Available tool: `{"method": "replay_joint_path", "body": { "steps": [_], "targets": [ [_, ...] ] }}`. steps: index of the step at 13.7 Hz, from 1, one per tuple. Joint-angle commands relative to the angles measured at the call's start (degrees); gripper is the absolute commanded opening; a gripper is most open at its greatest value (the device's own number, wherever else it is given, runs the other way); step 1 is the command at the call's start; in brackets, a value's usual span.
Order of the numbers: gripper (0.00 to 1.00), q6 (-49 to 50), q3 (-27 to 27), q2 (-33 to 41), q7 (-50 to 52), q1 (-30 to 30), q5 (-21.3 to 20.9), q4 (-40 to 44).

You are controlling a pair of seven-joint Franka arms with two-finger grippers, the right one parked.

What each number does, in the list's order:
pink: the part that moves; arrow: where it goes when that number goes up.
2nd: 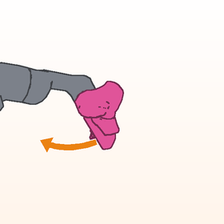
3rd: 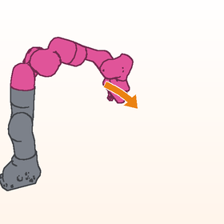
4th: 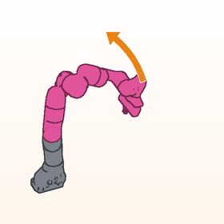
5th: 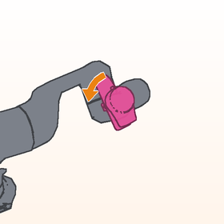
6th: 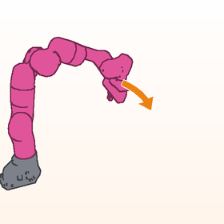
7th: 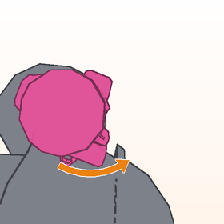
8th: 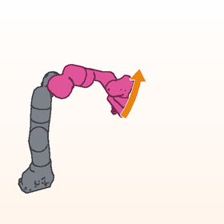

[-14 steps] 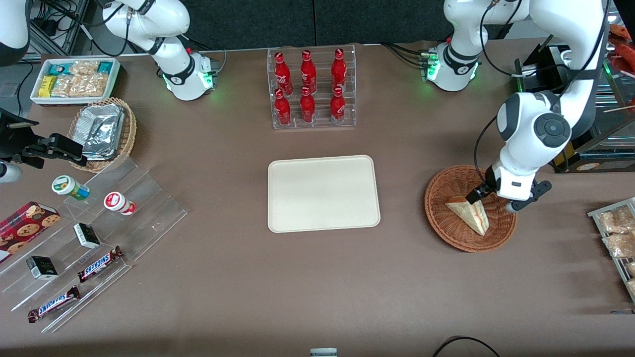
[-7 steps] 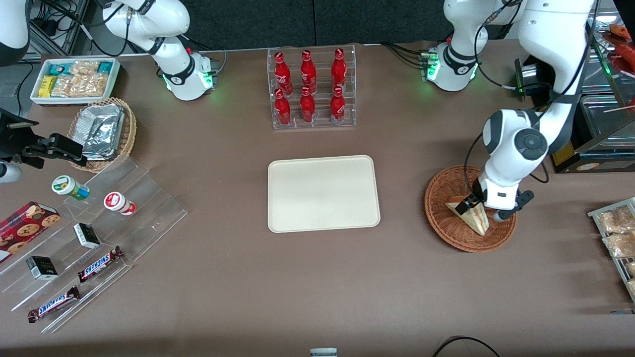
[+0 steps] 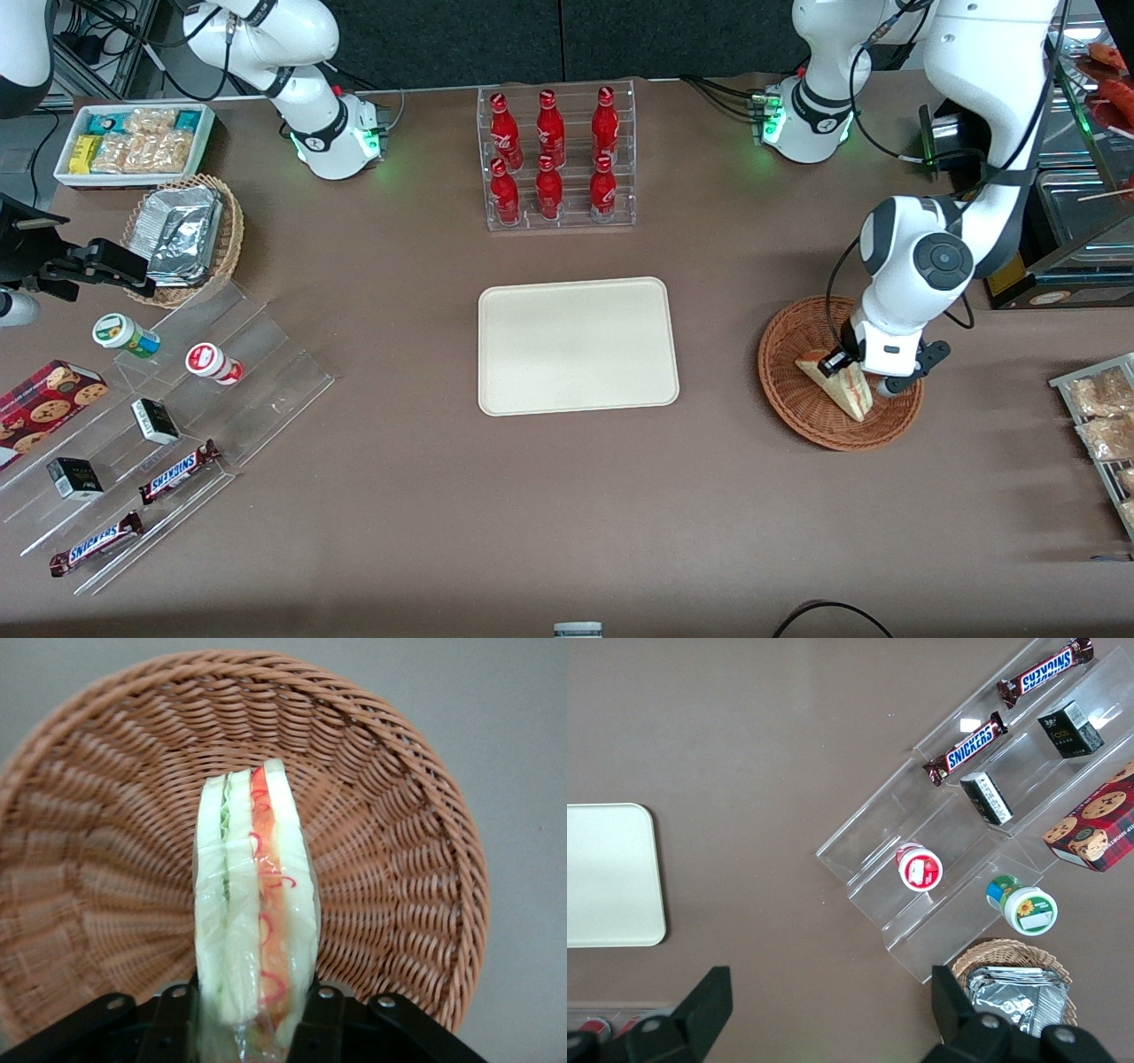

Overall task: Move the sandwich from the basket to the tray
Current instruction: 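Close the left gripper on the wrapped sandwich, then lift the sandwich and carry it over the cream tray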

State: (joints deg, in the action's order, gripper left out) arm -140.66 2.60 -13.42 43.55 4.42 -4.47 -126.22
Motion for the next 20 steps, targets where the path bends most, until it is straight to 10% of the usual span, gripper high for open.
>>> {"method": "replay_joint_path", "body": {
  "steps": [1, 7, 20],
  "targets": [
    [0.00, 13.7, 0.0, 5.5, -0.6, 0.8, -1.3, 4.8],
    [0.00, 39.0, 0.6, 4.6, -0.3, 14.4, -0.5, 24.7],
    [0.00, 17.8, 0.6, -20.7, 6.1, 39.0, 3.8, 37.2]
  ]
}}
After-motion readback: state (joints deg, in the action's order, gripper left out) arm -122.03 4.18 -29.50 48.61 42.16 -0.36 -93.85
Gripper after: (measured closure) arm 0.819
